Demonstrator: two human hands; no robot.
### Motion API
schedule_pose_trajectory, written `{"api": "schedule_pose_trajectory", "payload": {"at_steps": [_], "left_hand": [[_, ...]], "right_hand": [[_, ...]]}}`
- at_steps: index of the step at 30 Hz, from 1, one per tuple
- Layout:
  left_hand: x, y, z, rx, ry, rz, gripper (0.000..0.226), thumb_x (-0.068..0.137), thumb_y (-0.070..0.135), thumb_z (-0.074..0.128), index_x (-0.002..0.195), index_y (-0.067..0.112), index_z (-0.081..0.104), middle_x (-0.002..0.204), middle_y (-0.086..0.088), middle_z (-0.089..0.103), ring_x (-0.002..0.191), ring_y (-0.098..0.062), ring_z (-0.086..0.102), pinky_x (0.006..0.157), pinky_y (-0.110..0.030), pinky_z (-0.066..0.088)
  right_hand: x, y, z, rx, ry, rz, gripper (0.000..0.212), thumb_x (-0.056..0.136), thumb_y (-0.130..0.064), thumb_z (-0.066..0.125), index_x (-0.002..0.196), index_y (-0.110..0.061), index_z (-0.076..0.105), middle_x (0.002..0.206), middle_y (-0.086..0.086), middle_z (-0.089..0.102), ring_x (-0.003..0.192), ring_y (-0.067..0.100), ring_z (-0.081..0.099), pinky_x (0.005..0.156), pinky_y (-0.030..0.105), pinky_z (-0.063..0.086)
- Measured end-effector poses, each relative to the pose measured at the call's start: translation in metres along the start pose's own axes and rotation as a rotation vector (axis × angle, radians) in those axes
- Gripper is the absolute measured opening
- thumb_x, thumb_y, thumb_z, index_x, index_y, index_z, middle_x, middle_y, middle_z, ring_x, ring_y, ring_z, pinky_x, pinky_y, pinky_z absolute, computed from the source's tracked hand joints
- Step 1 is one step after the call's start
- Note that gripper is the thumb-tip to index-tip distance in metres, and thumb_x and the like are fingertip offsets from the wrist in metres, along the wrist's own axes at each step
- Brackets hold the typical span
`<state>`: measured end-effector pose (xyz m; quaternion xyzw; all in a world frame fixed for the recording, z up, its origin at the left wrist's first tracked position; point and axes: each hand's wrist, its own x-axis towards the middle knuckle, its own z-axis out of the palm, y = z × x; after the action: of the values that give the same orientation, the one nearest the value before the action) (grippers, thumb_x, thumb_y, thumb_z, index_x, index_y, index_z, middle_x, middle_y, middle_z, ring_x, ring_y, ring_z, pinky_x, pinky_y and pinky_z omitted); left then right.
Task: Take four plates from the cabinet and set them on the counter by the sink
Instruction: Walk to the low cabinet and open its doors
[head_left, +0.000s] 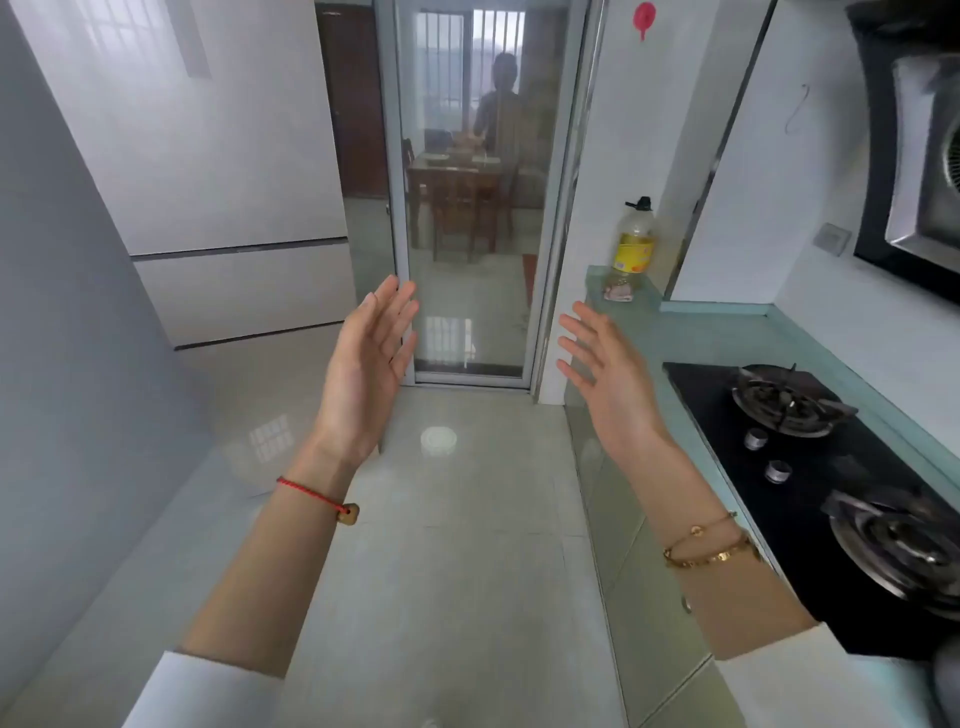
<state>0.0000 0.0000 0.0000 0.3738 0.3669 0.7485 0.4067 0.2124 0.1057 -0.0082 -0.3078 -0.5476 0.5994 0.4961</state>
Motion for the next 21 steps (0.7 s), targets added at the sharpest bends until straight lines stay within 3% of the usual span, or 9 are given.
{"api": "schedule_pose_trajectory", "payload": {"at_steps": [10, 21], "left_hand": [[0.12, -0.013, -0.043, -0.006, -0.039, -0.009, 0.049, 0.105, 0.036, 0.032, 0.15, 0.017, 0.04, 0.149, 0.002, 0.052, 0.139, -0.011, 0.047, 0.119, -0.035, 0.032], [0.225, -0.06, -0.078, 0.025, -0.041, -0.084, 0.05, 0.107, 0.034, 0.024, 0.152, 0.016, 0.034, 0.153, 0.002, 0.047, 0.141, -0.012, 0.044, 0.119, -0.033, 0.031]], "right_hand": [[0.113, 0.032, 0.04, 0.018, 0.028, 0.011, 0.04, 0.104, -0.039, 0.036, 0.136, -0.023, 0.053, 0.134, -0.006, 0.061, 0.128, 0.012, 0.055, 0.112, 0.038, 0.042], [0.205, 0.077, 0.047, 0.045, 0.1, 0.049, 0.042, 0.105, -0.033, 0.033, 0.137, -0.016, 0.053, 0.14, 0.003, 0.058, 0.129, 0.019, 0.054, 0.11, 0.037, 0.043]]}}
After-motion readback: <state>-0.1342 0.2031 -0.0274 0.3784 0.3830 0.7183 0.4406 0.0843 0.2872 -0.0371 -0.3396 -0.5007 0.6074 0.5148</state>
